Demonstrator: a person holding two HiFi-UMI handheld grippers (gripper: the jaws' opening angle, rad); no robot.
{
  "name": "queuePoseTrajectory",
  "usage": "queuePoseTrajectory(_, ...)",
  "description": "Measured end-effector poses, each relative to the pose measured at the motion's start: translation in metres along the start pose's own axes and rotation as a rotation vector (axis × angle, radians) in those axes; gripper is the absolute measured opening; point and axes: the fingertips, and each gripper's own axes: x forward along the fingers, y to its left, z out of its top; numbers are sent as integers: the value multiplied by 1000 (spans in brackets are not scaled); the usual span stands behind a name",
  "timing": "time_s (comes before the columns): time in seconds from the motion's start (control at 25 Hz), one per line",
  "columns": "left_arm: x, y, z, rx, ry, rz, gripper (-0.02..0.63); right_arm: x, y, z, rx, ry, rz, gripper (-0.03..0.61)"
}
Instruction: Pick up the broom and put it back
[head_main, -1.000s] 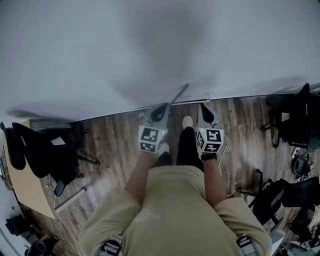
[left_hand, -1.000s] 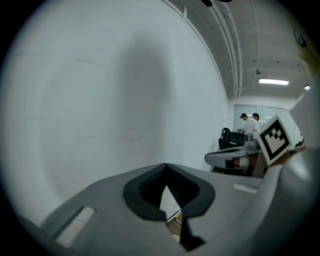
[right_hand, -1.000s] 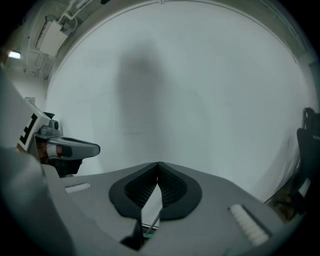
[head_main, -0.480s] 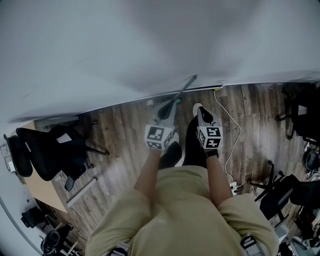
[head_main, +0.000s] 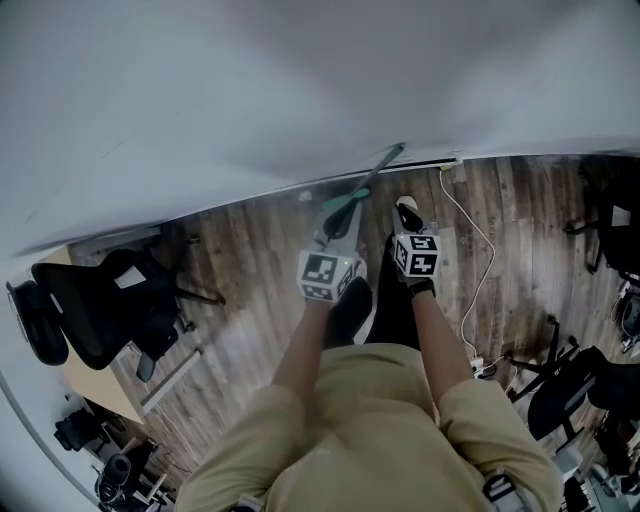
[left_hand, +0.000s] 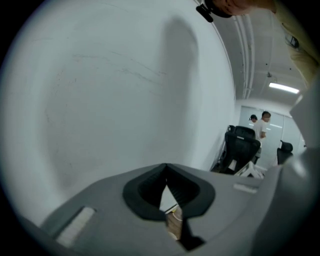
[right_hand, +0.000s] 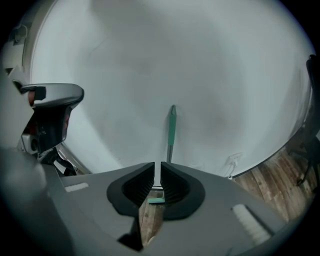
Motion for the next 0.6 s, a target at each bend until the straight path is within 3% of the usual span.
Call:
queuePoseTrajectory(0.28, -2, 21, -14, -11, 14, 20, 2, 56, -10, 1, 40, 18, 29, 97)
queuePoseTrajectory(0.36, -3, 27, -16, -8, 17, 26, 2, 72, -9, 2, 55, 20, 63, 146)
queuePoseTrajectory(0.44, -4, 33, -19, -10, 16, 40, 2, 86, -7, 4, 78, 15, 96, 249)
queuePoseTrajectory(0.6, -7, 44, -25, -33, 16, 73, 2, 110, -13, 10, 120, -9, 93, 266)
